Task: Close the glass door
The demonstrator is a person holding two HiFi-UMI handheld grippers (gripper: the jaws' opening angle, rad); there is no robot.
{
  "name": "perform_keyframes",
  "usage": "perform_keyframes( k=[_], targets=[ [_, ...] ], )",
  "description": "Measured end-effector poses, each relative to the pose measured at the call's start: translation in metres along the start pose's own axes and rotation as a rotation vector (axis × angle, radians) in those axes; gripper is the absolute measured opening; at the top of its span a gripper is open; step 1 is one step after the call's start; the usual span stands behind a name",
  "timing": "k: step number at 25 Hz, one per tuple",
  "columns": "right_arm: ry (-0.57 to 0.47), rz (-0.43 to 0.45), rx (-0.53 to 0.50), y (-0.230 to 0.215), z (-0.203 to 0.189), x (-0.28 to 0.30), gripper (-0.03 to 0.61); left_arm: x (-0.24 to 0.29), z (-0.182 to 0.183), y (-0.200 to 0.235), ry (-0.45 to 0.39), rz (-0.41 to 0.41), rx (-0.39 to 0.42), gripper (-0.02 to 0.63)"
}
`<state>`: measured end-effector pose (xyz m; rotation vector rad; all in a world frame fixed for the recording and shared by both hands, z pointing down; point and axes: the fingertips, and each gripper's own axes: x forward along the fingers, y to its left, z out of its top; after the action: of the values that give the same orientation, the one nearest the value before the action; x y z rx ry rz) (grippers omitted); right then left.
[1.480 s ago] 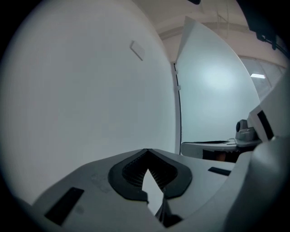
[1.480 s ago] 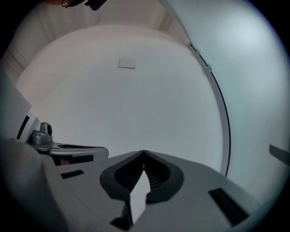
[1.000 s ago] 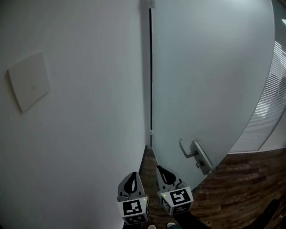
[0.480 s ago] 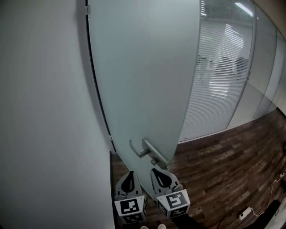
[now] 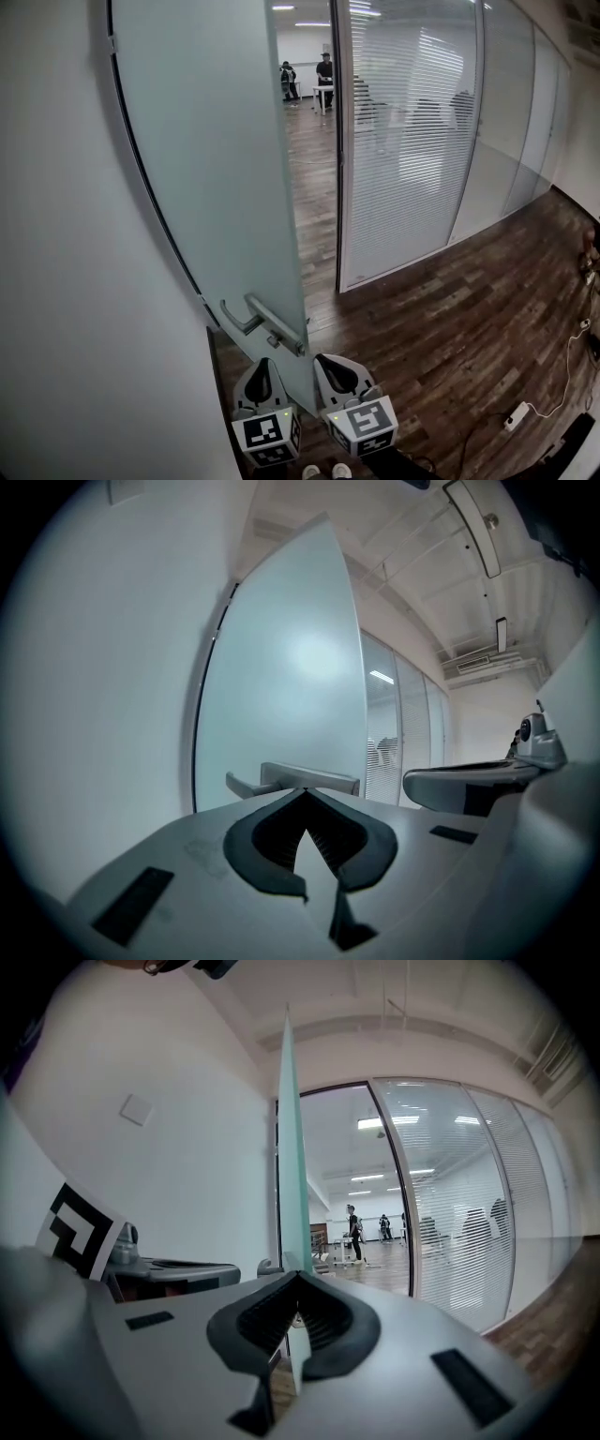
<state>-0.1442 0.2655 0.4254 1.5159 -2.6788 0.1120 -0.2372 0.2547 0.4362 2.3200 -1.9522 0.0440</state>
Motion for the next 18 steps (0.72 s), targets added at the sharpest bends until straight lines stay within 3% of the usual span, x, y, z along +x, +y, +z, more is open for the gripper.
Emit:
perform_keyframes(
  k=[6,10,15,18],
  targets=[
    [-0.027,-0.015,0.003,-0.002,0.006,0.006,-0.003,0.016,0.01,0.013,-0.015,-0.079,0.072,-0.003],
    [-0.024,-0.026,0.005,0.0,0.005,0.006,-0.003,0.027,0.012,0.031,-0.025,-0.09,0.111,0.009],
    [-0.019,-0.03,-0.009,0.004,0.008,0.009,-0.003,0.048,0.008,0.049,0.006,-0.124,0.331,0.078],
    [-0.038,-0.022,-0.026,0.008,0.008,0.011,-0.002,0.061,-0.008,0.061,0.082,-0.164,0.479,0.084]
  ],
)
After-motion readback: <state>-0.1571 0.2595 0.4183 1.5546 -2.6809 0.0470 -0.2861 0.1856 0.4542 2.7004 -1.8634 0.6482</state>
